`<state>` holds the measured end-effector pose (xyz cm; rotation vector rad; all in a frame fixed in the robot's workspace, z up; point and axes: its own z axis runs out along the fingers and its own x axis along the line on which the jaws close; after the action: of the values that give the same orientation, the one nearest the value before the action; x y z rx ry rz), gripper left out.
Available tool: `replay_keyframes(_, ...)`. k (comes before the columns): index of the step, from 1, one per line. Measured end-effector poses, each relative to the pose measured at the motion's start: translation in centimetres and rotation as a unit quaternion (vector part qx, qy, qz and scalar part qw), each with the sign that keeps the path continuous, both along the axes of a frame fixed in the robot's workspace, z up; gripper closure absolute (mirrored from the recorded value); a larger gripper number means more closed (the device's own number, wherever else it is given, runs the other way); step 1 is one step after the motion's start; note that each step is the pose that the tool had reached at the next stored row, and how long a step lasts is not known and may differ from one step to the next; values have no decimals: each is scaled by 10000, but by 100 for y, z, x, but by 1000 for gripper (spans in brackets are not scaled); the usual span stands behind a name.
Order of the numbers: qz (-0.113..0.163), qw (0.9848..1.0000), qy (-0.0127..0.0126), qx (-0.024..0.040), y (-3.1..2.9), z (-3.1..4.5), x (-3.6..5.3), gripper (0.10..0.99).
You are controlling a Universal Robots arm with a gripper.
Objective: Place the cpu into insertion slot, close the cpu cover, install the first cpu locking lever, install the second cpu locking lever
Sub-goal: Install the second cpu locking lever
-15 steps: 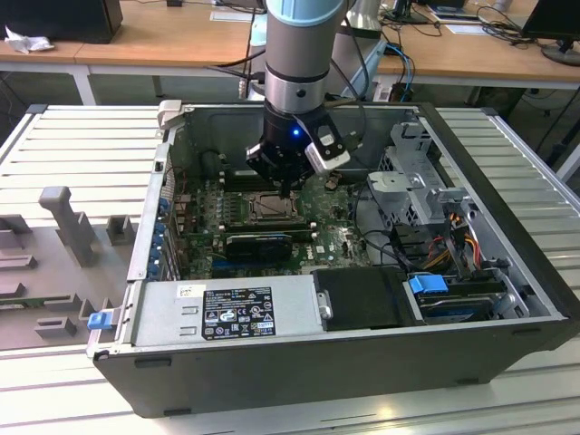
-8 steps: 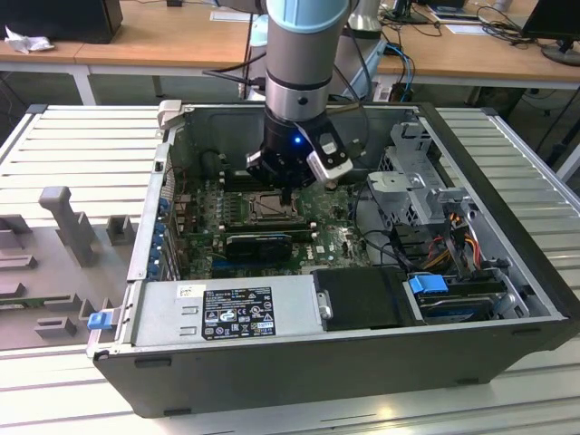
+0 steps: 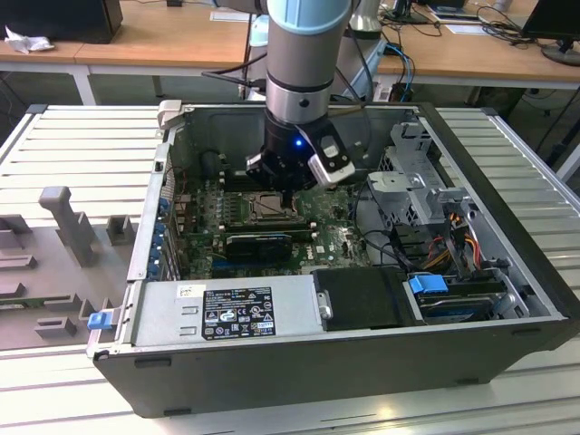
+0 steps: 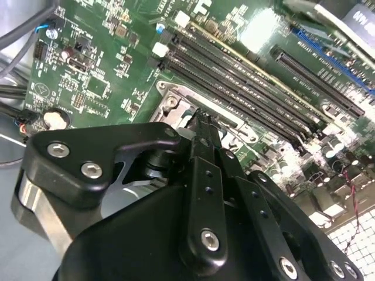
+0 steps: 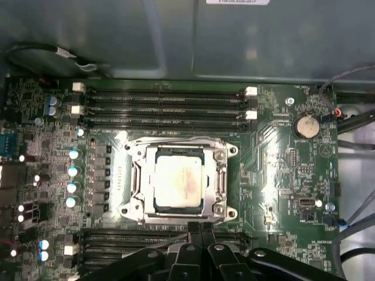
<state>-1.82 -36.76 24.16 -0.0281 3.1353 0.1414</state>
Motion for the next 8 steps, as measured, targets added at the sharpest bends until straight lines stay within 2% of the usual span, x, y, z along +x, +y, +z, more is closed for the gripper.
replay_keyframes(3,-1,10000,0,11,-43,-1,-15,980)
replay_keyframes(5,0,9999,1,130,-51,-2,-63,980)
replay_keyframes(8,1,9999,6,171,-58,-19,-138,980)
